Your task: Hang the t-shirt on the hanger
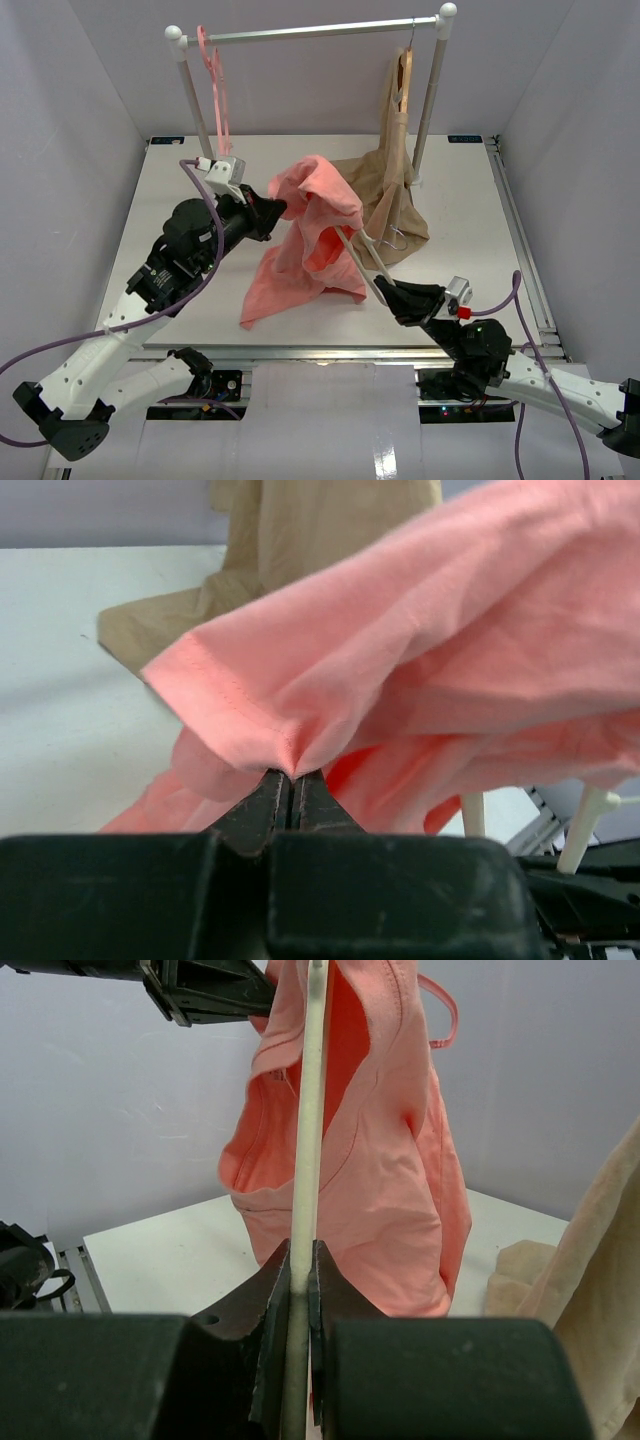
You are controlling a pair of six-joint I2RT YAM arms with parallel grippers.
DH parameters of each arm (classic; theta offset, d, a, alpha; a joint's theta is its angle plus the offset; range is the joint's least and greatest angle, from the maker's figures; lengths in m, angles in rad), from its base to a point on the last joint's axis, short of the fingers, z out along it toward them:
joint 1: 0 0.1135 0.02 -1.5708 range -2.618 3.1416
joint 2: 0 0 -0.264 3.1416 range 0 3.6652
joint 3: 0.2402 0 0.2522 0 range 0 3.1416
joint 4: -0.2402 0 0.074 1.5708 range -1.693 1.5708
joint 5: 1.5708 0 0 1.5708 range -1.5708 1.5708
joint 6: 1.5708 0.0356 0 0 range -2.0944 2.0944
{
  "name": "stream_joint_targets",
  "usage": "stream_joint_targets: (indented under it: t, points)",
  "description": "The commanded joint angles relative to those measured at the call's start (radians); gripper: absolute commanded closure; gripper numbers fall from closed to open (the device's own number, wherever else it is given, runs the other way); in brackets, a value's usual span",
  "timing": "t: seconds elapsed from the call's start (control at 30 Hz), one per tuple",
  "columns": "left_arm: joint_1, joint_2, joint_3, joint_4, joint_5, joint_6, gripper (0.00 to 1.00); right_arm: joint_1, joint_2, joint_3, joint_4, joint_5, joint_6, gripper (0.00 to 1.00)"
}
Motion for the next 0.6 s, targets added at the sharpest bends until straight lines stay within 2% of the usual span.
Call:
stream_joint_targets:
  t: [0.0,0.1,0.23,0.43,0.57]
  points:
    - [0.003,-0.068,0.086,0.018,-0.154,-0.067,1.00,-0.001,-0.050,0.015,0.083,-0.016,0.000,0.92]
    - [0.003,-0.090,0.170,0.079,-0.167,-0.084,1.00,-0.001,-0.064,0.011,0.074,-0.034,-0.001,0.92]
    - [0.003,-0.073,0.261,0.153,-0.048,-0.129,1.00,-0.001,-0.065,0.036,-0.001,-0.064,-0.001,0.92]
    - [0.003,-0.032,0.303,0.198,0.159,-0.201,1.00,0.001,-0.021,-0.003,0.067,-0.098,-0.021,0.92]
    - [0.003,-0.008,0.327,0.176,0.158,-0.194,1.00,-0.001,0.038,0.001,0.124,-0.094,-0.042,0.92]
